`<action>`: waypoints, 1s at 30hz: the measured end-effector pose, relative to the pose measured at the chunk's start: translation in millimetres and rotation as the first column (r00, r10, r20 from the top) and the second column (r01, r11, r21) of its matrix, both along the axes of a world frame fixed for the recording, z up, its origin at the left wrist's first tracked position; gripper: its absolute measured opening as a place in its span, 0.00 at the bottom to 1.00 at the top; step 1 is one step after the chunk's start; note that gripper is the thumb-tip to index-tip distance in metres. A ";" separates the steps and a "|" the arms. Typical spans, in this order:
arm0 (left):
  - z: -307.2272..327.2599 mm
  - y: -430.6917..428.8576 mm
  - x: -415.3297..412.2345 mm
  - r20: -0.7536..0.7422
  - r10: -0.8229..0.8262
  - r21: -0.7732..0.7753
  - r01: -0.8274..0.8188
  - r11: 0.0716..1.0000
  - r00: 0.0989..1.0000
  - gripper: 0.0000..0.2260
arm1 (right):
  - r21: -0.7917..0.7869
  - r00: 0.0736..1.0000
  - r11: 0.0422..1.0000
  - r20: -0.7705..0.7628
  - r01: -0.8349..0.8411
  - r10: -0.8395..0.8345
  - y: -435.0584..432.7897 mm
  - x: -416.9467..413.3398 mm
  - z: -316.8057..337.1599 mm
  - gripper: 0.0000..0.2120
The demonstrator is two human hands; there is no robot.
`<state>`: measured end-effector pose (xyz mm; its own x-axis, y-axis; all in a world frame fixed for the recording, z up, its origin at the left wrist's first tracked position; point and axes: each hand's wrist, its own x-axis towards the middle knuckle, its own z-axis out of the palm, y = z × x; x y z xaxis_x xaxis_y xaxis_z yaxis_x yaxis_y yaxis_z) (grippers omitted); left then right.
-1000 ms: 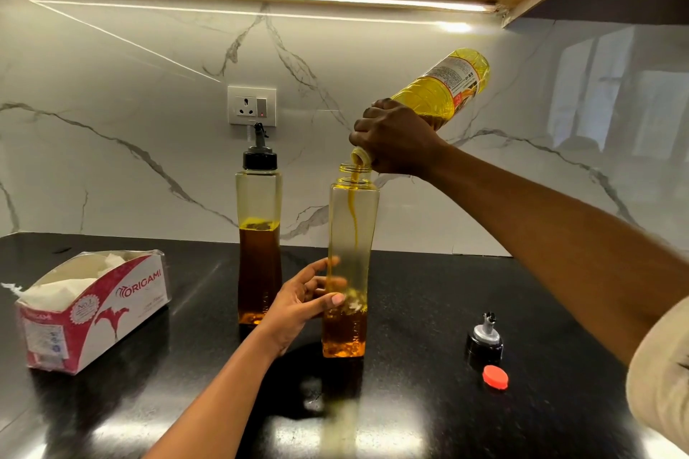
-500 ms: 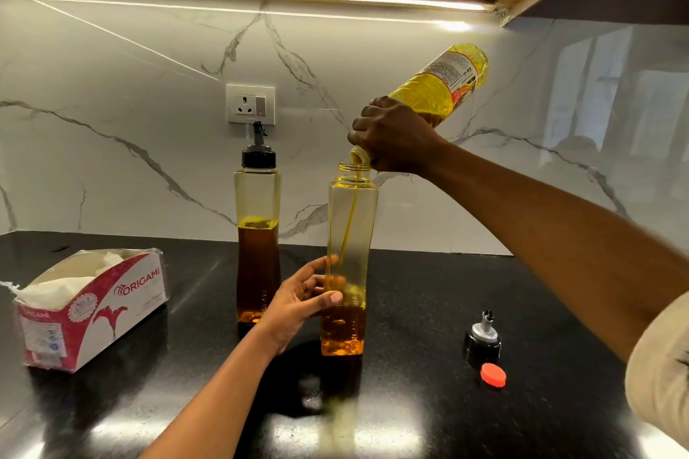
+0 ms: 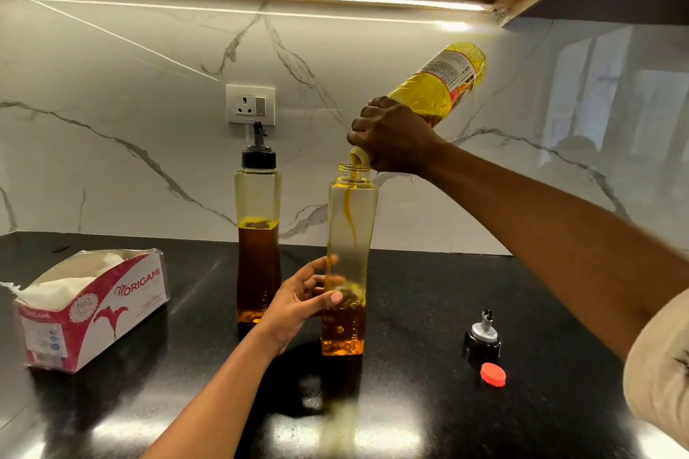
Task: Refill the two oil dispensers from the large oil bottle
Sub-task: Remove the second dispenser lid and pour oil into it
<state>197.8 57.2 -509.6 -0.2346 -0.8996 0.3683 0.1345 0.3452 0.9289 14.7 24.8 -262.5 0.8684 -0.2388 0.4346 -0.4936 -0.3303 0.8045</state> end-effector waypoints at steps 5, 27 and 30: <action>-0.9 0.6 0.9 -0.007 -0.008 0.003 0.008 1.000 1.000 0.27 | -0.010 1.000 1.000 -0.002 -0.008 0.008 -0.3 -0.4 -0.4 0.13; -0.6 0.3 0.4 -0.016 -0.010 0.014 0.010 1.000 1.000 0.26 | -0.021 1.000 1.000 -0.016 -0.015 0.014 1.2 -0.2 -0.4 0.12; -0.4 0.6 -0.2 -0.026 -0.006 0.019 0.007 1.000 1.000 0.26 | -0.016 0.999 0.999 -0.010 -0.033 0.033 2.5 -0.5 -0.8 0.13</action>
<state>197.5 57.8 -510.0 -0.2311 -0.9051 0.3570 0.1604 0.3264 0.9315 14.2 27.4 -263.3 0.8800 -0.2027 0.4297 -0.4746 -0.3332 0.8147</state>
